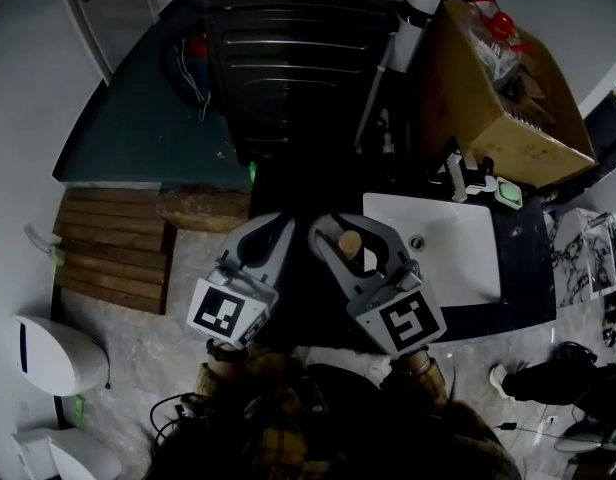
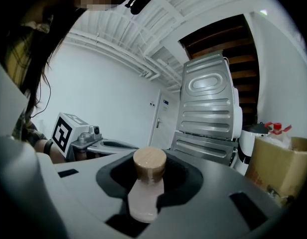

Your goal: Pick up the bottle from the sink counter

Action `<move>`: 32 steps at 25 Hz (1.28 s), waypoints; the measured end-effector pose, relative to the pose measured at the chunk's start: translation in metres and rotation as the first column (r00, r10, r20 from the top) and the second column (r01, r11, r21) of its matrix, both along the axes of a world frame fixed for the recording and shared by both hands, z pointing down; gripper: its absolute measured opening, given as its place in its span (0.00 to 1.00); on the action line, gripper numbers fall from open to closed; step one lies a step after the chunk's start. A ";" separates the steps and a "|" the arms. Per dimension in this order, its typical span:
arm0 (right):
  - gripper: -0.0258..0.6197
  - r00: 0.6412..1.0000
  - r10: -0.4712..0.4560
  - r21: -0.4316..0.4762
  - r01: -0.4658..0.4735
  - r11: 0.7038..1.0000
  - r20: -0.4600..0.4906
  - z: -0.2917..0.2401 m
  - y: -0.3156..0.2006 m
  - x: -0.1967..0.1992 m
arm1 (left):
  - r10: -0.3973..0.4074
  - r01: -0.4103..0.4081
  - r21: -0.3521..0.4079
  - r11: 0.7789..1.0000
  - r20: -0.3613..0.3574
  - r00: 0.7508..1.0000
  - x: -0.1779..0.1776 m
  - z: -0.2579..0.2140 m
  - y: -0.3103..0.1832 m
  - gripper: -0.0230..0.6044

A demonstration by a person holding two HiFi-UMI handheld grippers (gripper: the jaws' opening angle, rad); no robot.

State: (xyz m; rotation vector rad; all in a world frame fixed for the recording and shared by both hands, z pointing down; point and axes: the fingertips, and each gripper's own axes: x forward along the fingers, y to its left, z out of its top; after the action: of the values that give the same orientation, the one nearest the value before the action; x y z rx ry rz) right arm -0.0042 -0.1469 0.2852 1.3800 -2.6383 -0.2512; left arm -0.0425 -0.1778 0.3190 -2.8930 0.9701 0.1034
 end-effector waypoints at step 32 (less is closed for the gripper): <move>0.22 1.000 0.023 -0.034 -0.023 0.999 -0.014 0.009 0.016 0.021 | 0.082 -0.083 -0.036 0.996 -0.030 0.996 0.030 -0.007 0.026 0.08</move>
State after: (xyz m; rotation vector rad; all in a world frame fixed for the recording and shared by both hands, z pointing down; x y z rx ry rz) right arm 0.0171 -0.1308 0.2942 1.3924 -2.6014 -0.2111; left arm -0.0127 -0.1520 0.3115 -2.9736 0.8660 0.1338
